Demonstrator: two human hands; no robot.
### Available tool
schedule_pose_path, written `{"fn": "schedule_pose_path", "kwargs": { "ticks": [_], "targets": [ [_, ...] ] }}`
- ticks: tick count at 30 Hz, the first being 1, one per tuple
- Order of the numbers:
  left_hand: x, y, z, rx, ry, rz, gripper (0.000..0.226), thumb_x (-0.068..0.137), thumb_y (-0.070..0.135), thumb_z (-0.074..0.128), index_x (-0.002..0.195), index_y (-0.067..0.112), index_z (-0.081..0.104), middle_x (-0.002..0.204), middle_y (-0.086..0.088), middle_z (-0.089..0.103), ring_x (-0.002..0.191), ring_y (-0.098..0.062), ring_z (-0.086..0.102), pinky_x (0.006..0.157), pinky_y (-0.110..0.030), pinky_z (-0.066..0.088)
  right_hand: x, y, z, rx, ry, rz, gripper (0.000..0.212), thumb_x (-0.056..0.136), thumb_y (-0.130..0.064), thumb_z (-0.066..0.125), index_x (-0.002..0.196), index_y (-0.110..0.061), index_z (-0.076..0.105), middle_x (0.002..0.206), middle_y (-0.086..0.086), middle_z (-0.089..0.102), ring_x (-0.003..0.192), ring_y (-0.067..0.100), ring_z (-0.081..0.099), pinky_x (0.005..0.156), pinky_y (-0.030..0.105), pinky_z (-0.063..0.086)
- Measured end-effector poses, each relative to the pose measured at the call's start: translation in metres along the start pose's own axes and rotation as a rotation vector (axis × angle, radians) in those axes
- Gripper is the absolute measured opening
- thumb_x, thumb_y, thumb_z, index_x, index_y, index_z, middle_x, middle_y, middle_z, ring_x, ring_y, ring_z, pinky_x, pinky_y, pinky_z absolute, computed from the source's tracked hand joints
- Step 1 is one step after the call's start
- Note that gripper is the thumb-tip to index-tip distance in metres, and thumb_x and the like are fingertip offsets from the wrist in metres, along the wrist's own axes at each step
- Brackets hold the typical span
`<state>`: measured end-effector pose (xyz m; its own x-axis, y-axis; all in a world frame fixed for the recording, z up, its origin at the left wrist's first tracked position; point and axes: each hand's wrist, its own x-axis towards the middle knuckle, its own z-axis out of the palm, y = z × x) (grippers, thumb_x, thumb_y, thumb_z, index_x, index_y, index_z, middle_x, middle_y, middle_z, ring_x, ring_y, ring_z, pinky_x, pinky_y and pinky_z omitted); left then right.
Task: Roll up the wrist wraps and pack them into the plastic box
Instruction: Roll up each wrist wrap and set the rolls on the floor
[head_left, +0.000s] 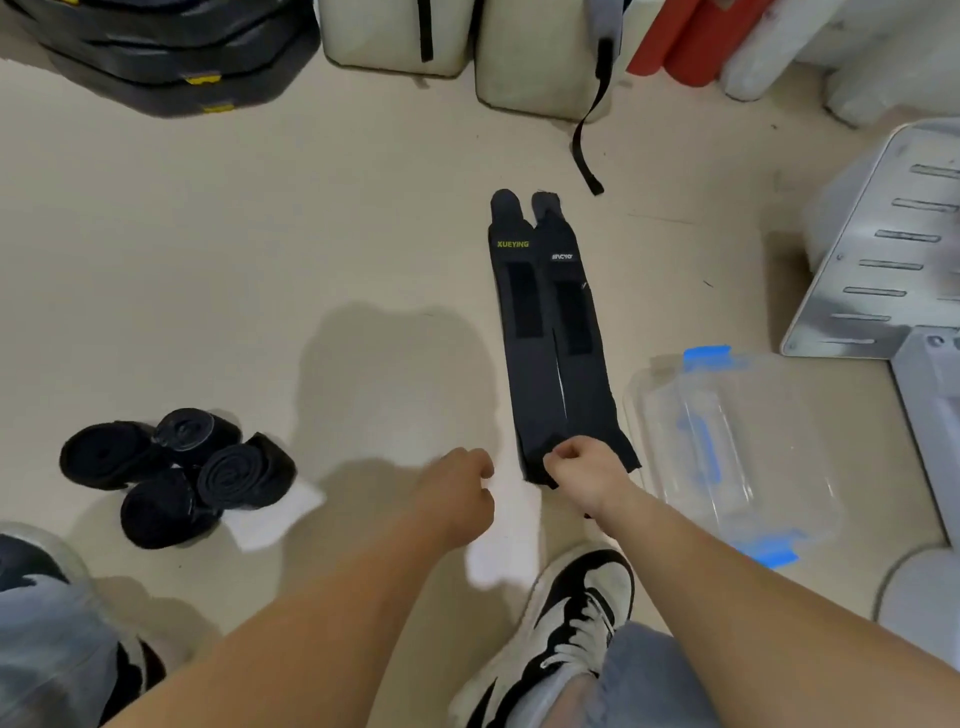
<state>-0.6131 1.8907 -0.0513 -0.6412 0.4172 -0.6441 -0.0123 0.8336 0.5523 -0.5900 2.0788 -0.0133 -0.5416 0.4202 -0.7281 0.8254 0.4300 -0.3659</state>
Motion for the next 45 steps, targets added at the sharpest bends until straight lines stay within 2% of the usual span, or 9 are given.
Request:
{"fn": "schedule_pose_path", "kwargs": {
  "ticks": [4,9,12,16,22,27,32,35,45],
  "targets": [
    [0.010,-0.009,-0.004,-0.018,-0.039,-0.020,0.043,0.102,0.019,0.050,0.144,0.022,0.054,0.142,0.002,0.055,0.125,-0.023,0.058,0.105,-0.033,0.048,0.026,-0.017,0.006,-0.074,-0.045,-0.034,0.030,0.103,-0.027,0.058,0.128,-0.010,0.062,0.111,0.005,0.065,0.081,0.010,0.059,0.068,0.024,0.047],
    [0.031,-0.028,-0.025,-0.052,0.029,-0.094,0.043,0.103,0.020,0.051,0.146,0.020,0.053,0.144,0.000,0.056,0.128,-0.025,0.058,0.104,-0.033,0.048,0.041,-0.020,0.019,-0.174,-0.050,-0.010,0.048,0.101,-0.033,0.058,0.147,-0.019,0.053,0.144,0.006,0.045,0.099,0.024,0.060,0.090,0.032,0.049],
    [0.037,-0.037,-0.030,-0.120,0.015,-0.153,0.044,0.103,0.019,0.052,0.147,0.018,0.053,0.145,-0.003,0.059,0.130,-0.026,0.059,0.106,-0.033,0.047,0.041,-0.021,0.035,0.016,-0.072,-0.010,0.050,0.102,-0.024,0.057,0.151,-0.019,0.051,0.123,0.003,0.065,0.097,0.019,0.063,0.084,0.031,0.051],
    [0.038,-0.047,-0.024,-0.291,0.030,-0.248,0.034,0.100,0.023,0.062,0.132,0.014,0.060,0.124,-0.004,0.068,0.113,-0.027,0.065,0.097,-0.032,0.052,0.024,-0.037,0.068,0.368,-0.365,0.206,0.029,0.105,-0.018,0.052,0.132,-0.020,0.063,0.098,0.012,0.074,0.082,0.021,0.065,0.064,0.031,0.050],
    [0.036,-0.051,-0.017,-0.407,-0.005,-0.362,0.044,0.095,0.028,0.069,0.135,0.015,0.054,0.120,-0.008,0.066,0.108,-0.031,0.068,0.098,-0.042,0.057,0.019,-0.029,0.085,0.185,0.022,0.115,0.008,0.100,-0.019,0.054,0.103,-0.016,0.061,0.099,0.007,0.067,0.081,0.021,0.060,0.072,0.032,0.050],
    [0.028,-0.048,-0.012,-0.463,-0.001,-0.376,0.027,0.097,0.020,0.067,0.123,0.012,0.062,0.109,-0.010,0.072,0.102,-0.032,0.072,0.095,-0.046,0.060,0.007,-0.019,0.072,0.550,-0.297,0.394,0.026,0.110,-0.029,0.047,0.113,-0.011,0.065,0.092,0.010,0.074,0.079,0.026,0.073,0.089,0.045,0.062],
    [0.015,-0.024,-0.028,-0.510,-0.018,-0.335,0.018,0.103,0.027,0.063,0.090,0.015,0.064,0.081,-0.003,0.064,0.075,-0.023,0.065,0.055,-0.026,0.049,-0.005,-0.023,0.067,0.503,-0.292,0.408,0.044,0.106,-0.051,0.053,0.115,-0.011,0.067,0.092,0.015,0.080,0.076,0.027,0.076,0.067,0.035,0.062],
    [0.007,-0.006,-0.044,-0.564,-0.013,-0.273,0.010,0.101,0.019,0.064,0.094,0.013,0.066,0.077,-0.002,0.062,0.062,-0.015,0.055,0.045,-0.020,0.039,-0.012,-0.034,0.061,0.528,-0.227,0.403,0.050,0.102,-0.056,0.059,0.118,-0.011,0.068,0.099,0.016,0.078,0.070,0.027,0.071,0.046,0.027,0.052],
    [-0.078,0.033,-0.132,-0.794,0.084,-0.092,0.033,0.095,-0.004,0.063,0.122,0.016,0.065,0.112,-0.009,0.076,0.101,-0.025,0.075,0.079,-0.035,0.064,-0.089,-0.130,0.002,0.628,-0.203,0.096,0.018,0.105,-0.025,0.059,0.116,-0.012,0.065,0.110,0.018,0.074,0.095,0.036,0.074,0.075,0.042,0.063]
  ]
}}
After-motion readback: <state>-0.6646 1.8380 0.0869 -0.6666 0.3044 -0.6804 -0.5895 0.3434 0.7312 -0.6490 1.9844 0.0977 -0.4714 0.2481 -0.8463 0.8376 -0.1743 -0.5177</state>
